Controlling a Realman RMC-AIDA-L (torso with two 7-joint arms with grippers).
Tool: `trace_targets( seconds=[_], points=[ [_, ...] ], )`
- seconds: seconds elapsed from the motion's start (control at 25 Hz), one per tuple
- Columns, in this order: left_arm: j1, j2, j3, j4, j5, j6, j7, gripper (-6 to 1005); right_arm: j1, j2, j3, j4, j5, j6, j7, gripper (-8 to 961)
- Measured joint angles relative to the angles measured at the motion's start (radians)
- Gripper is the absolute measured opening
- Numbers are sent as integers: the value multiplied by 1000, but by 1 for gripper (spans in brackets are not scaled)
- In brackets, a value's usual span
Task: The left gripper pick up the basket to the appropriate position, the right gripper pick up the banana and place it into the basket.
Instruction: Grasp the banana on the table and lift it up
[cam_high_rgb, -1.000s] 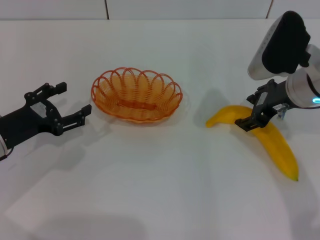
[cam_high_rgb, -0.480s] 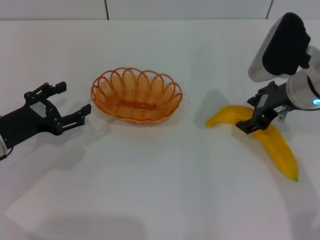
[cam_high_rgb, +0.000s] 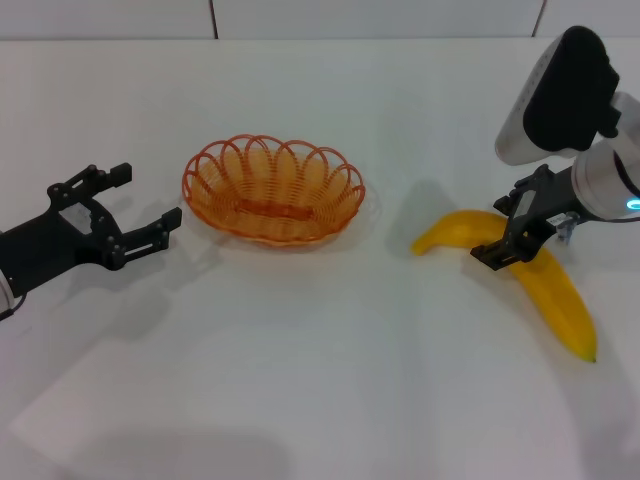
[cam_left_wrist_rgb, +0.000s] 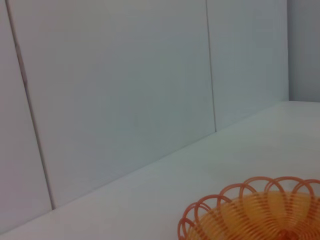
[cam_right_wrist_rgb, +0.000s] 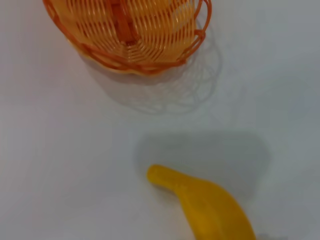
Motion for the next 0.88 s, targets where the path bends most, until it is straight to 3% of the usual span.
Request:
trace_targets(
  seconds=[0.48,0.88],
  points=[
    [0,0,0,0,-2,0,0,891,10,0,0,10,-1,0,8,724],
    [0,0,0,0,-2,0,0,891,13,0,1,8,-3,-16,13,578]
  ],
)
